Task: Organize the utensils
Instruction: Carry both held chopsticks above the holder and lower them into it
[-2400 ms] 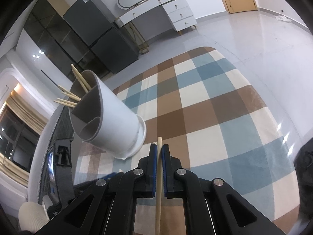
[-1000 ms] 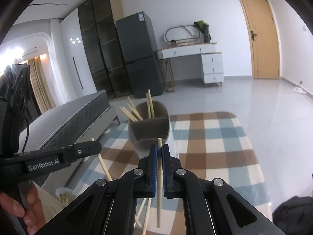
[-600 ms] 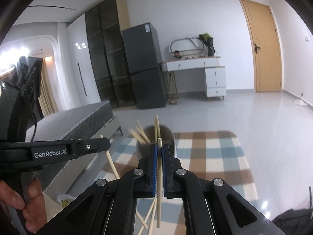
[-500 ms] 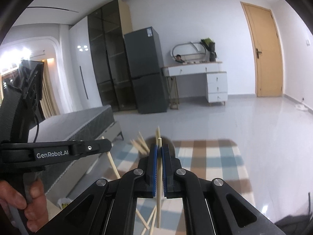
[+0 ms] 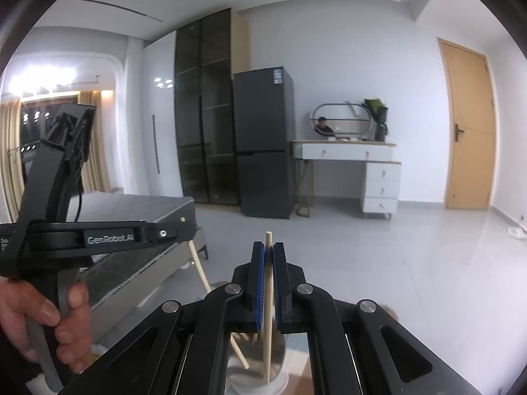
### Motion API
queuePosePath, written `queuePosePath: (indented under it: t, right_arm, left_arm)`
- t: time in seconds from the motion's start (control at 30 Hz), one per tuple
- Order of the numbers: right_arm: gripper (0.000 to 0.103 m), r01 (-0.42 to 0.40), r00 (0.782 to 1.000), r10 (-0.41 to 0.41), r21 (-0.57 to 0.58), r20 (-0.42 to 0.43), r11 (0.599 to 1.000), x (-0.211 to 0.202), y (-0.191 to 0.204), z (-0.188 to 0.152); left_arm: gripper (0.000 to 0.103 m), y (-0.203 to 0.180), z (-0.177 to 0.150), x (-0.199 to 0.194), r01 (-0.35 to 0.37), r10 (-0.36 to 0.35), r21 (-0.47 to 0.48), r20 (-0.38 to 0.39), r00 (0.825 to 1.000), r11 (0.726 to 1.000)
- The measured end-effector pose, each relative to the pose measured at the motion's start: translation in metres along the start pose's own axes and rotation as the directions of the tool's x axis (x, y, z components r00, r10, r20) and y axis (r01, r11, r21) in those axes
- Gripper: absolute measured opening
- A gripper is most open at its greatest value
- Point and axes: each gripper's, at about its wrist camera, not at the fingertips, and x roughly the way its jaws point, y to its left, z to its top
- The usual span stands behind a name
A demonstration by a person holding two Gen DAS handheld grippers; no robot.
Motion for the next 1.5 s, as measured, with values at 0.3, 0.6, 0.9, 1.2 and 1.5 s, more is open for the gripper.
queuePosePath:
  t: [0.3, 0.6, 0.9, 1.2, 1.5]
  right_arm:
    - [0.004, -0.029, 0.999, 0.030, -0.022, 0.038, 0.999, 0.051, 0.000, -0.002]
    - [0.004, -0.008, 1.000, 0.008, -0.008, 0.027, 1.000, 0.077, 0.000, -0.031]
    - [0.004, -0.009, 1.000, 0.007, -0.075, -0.026, 0.997, 0.086, 0.003, -0.054]
    - [0.004, -0.021, 0.995, 0.012, -0.086, -0.102, 0.996, 0.098, 0.007, -0.080]
    - [0.007, -0.057, 0.980, 0.061, 0.029, -0.190, 0.998, 0.098, -0.007, -0.094]
  left_arm:
    - [0.000, 0.036, -0.001, 0.032, -0.015, 0.015, -0.030, -0.002, 1.000, 0.999]
    - [0.000, 0.045, -0.013, 0.041, 0.001, -0.001, -0.029, 0.009, 1.000, 1.000]
    - [0.000, 0.044, -0.019, 0.046, -0.001, 0.000, -0.031, -0.033, 0.999, 1.000]
    - [0.000, 0.038, -0.026, 0.054, -0.010, 0.010, -0.002, -0.121, 0.993, 1.000]
    - [0.000, 0.035, -0.033, 0.064, 0.001, -0.003, -0.010, -0.243, 0.970, 1.000]
